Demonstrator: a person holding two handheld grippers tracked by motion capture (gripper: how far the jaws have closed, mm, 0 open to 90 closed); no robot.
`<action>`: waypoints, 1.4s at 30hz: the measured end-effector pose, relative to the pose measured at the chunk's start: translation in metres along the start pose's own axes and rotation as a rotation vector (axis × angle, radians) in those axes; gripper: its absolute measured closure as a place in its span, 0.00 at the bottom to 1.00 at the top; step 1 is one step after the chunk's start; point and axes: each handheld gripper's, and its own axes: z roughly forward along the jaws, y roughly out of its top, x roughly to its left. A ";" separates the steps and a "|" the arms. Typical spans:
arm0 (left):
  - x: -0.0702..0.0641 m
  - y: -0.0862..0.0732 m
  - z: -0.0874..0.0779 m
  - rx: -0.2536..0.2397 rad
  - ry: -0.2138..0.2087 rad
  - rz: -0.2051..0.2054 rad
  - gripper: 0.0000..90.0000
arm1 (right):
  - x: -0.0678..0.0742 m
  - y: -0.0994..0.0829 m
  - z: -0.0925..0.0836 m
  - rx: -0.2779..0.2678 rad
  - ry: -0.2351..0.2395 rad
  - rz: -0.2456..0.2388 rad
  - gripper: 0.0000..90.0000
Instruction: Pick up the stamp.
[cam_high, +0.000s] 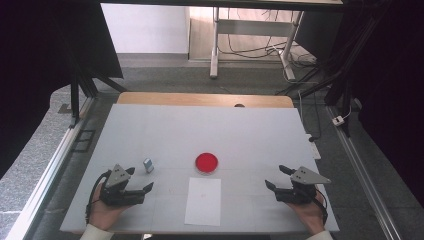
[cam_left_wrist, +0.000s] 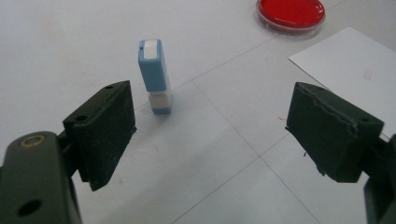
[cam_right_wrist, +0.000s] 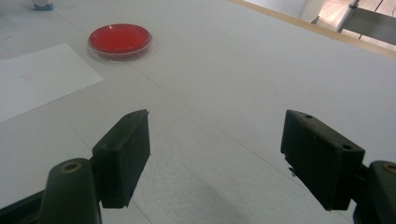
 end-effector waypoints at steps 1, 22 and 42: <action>-0.001 0.003 -0.002 -0.002 -0.005 0.003 0.17 | 0.000 0.000 0.000 -0.002 0.003 -0.003 0.26; 0.017 0.037 0.001 0.003 -0.017 0.014 0.20 | 0.005 -0.001 0.001 0.017 -0.003 -0.006 0.28; 0.046 0.055 0.039 0.098 -0.032 -0.007 0.24 | 0.005 -0.003 0.004 0.035 -0.003 0.003 0.29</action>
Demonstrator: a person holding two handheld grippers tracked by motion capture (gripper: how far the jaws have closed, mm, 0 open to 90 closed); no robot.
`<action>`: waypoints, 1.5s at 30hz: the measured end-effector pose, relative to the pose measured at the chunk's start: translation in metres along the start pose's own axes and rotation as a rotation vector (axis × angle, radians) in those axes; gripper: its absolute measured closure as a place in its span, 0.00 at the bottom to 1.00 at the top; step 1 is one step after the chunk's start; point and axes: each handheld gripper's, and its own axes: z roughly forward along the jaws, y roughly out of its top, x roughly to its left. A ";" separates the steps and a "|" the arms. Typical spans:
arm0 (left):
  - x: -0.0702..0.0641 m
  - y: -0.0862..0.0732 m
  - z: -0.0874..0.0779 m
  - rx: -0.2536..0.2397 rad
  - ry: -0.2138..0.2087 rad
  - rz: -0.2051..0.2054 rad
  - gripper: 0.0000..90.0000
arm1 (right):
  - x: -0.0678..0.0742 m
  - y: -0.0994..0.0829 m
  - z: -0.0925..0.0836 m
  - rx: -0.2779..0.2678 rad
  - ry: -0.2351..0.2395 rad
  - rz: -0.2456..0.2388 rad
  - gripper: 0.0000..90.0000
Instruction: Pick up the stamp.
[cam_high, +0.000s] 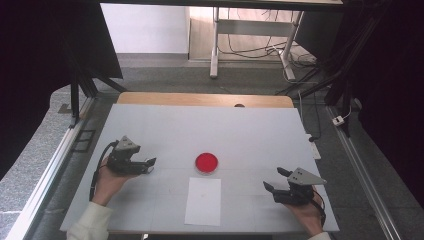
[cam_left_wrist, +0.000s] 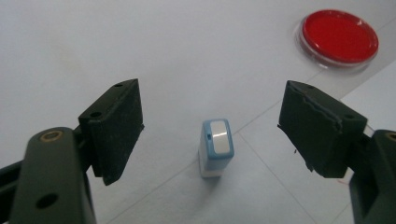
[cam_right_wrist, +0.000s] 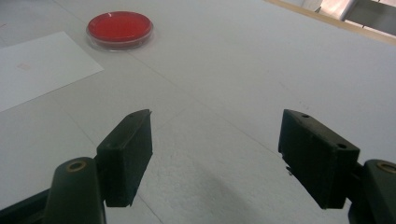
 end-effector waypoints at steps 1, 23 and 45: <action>0.000 0.000 0.000 0.000 0.000 0.000 0.25 | 0.000 0.000 0.000 0.000 0.000 0.000 0.29; -0.006 -0.017 0.007 0.018 0.012 0.027 0.49 | -0.001 -0.002 0.000 0.003 -0.006 -0.007 0.29; -0.008 -0.019 0.012 0.038 0.032 0.070 0.79 | -0.001 -0.003 -0.001 0.004 -0.009 -0.010 0.30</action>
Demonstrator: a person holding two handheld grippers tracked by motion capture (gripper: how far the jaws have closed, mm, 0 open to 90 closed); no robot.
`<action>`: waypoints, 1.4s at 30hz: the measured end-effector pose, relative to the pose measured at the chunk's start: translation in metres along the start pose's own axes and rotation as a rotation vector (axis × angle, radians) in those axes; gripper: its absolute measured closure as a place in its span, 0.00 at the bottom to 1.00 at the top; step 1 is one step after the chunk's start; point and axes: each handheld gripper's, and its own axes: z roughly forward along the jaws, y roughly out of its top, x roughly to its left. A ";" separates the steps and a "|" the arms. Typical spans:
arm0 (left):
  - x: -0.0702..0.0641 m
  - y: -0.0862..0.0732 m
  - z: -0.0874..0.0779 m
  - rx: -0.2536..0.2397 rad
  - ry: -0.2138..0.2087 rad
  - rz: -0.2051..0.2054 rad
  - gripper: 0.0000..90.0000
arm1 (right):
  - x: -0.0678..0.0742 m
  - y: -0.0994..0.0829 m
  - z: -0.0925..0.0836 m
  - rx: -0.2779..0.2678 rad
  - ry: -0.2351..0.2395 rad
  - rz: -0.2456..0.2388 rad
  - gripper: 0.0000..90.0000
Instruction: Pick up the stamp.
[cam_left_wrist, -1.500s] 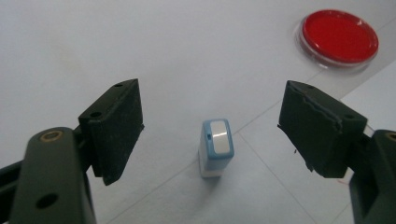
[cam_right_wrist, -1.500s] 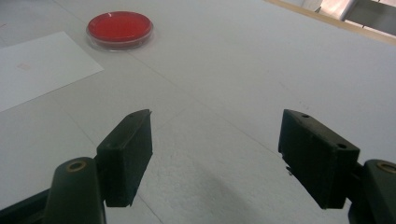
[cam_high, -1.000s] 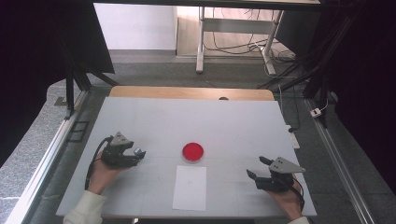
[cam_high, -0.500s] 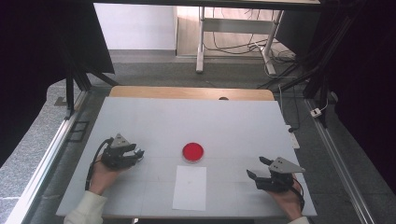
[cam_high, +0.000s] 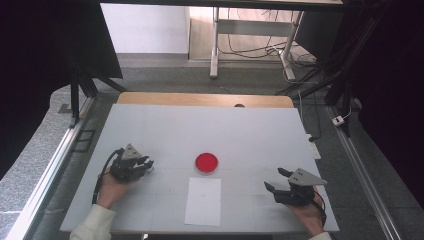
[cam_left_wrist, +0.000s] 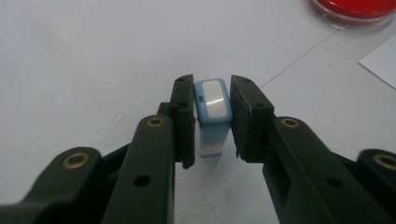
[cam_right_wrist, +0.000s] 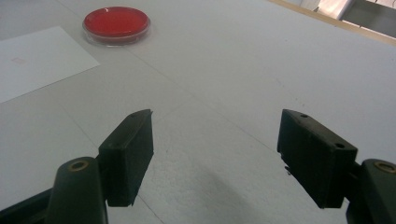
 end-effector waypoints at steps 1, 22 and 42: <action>0.000 0.000 0.000 0.000 -0.001 0.000 0.81 | 0.000 0.000 0.000 -0.001 0.000 0.001 0.30; -0.001 0.000 -0.010 -0.063 0.000 -0.023 0.84 | -0.001 0.000 -0.002 -0.015 -0.004 0.000 0.30; -0.012 0.010 -0.021 -0.131 -0.067 -0.022 0.84 | 0.000 0.000 -0.002 -0.027 -0.006 0.003 0.31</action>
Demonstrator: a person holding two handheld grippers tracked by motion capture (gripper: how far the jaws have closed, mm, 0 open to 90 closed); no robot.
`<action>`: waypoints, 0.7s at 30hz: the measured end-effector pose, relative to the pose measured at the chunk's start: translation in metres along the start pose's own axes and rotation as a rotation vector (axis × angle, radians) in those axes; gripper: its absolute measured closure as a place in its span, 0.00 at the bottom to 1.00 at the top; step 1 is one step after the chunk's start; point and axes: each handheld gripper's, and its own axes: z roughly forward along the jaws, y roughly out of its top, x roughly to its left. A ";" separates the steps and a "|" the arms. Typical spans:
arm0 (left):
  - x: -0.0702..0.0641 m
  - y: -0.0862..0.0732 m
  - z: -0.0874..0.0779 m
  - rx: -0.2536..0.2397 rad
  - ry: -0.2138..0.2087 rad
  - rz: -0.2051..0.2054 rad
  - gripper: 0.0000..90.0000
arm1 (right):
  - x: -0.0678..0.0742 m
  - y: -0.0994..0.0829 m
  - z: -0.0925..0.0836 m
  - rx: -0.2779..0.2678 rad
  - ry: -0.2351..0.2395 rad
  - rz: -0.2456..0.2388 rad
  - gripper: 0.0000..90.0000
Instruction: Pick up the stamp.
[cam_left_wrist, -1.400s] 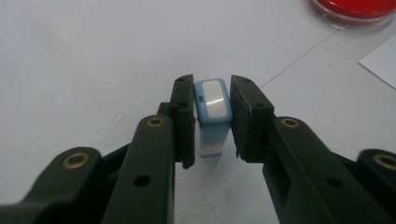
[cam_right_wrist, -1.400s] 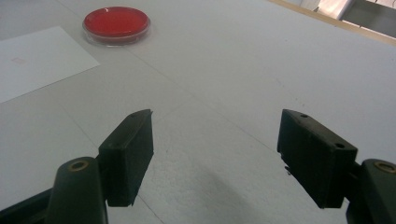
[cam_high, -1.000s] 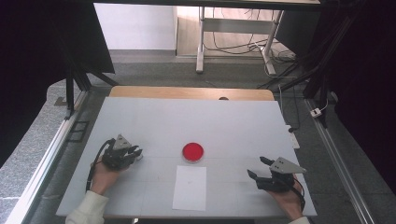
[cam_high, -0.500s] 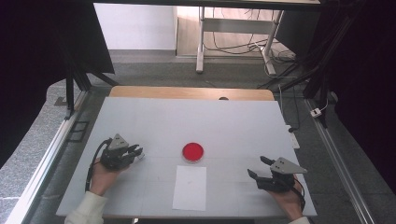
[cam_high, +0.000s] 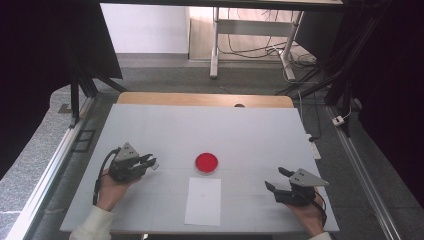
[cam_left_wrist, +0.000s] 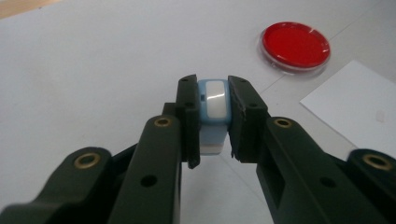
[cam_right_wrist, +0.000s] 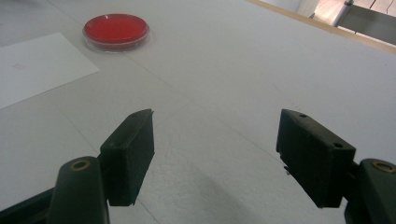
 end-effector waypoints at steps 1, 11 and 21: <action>-0.001 0.001 0.000 -0.006 -0.006 -0.001 0.84 | 0.000 0.000 0.000 0.000 -0.001 0.000 0.31; -0.008 0.006 -0.003 -0.039 -0.045 -0.002 0.84 | 0.000 0.000 0.000 0.004 -0.002 -0.008 0.31; -0.017 0.011 0.000 -0.056 -0.080 0.007 0.84 | 0.001 0.000 0.001 0.003 -0.001 -0.011 0.31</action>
